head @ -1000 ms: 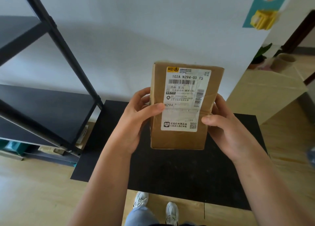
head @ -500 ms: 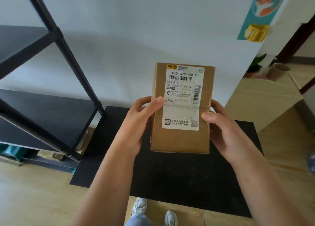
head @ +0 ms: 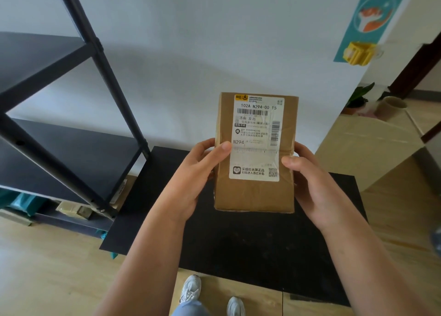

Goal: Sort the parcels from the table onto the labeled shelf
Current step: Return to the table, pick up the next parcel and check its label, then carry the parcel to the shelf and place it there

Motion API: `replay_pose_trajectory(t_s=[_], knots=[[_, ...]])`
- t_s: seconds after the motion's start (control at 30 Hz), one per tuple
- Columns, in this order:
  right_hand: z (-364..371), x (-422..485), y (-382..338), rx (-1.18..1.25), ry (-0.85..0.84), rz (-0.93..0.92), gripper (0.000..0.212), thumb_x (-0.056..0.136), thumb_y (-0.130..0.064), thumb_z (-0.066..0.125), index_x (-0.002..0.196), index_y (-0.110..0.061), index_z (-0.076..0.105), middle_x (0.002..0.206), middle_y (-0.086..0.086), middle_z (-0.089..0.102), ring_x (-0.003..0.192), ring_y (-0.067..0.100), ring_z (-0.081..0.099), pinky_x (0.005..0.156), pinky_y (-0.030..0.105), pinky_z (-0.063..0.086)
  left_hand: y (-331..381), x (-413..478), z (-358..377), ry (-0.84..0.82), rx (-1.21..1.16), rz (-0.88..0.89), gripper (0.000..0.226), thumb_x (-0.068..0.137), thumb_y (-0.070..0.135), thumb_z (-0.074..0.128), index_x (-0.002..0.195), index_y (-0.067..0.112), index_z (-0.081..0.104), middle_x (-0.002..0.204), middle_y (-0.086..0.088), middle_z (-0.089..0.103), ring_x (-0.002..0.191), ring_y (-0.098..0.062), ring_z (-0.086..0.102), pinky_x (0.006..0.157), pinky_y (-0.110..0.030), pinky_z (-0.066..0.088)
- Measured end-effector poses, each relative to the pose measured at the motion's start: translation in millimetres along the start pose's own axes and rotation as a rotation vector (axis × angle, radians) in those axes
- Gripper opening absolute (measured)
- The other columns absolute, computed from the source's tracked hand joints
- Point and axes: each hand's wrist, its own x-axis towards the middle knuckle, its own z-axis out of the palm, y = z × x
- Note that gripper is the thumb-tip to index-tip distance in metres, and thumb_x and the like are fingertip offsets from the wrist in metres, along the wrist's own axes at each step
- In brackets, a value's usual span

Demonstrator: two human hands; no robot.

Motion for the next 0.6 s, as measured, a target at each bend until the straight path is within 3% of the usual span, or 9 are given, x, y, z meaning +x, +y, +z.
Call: replay_pose_trajectory(t_s=[0.13, 0.37, 0.6], knots=[[7.4, 0.0, 7.3, -0.018, 0.029, 0.077, 0.039, 0.094, -0.047, 0.059, 0.129, -0.030, 0.064, 0.118, -0.002, 0.076, 0.116, 0.021, 0.067, 0.105, 0.051, 0.048, -13.3, -5.8, -7.6, -0.054, 0.052, -0.035, 0.097, 0.063, 0.059, 0.081, 0.145, 0.025, 0.046, 0.130, 0.002, 0.067, 0.119, -0.015, 0.064, 0.107, -0.043, 0.047], [45.8, -6.8, 32.5, -0.117, 0.015, 0.169, 0.035, 0.092, -0.052, 0.061, 0.120, -0.032, 0.070, 0.108, -0.004, 0.079, 0.110, 0.021, 0.068, 0.103, 0.049, 0.049, -49.2, -23.0, -38.6, 0.076, 0.013, -0.172, 0.068, 0.079, 0.047, 0.076, 0.136, 0.022, 0.048, 0.126, -0.002, 0.065, 0.116, -0.022, 0.062, 0.108, -0.047, 0.046], [120.6, -27.6, 71.1, -0.171, -0.074, 0.257, 0.044, 0.087, -0.058, 0.062, 0.121, -0.031, 0.071, 0.110, -0.004, 0.079, 0.111, 0.023, 0.069, 0.104, 0.050, 0.049, -88.6, -71.4, -115.0, 0.148, -0.063, -0.252, 0.064, 0.081, 0.046, 0.075, 0.135, 0.020, 0.052, 0.122, -0.003, 0.068, 0.110, -0.020, 0.067, 0.101, -0.040, 0.052]])
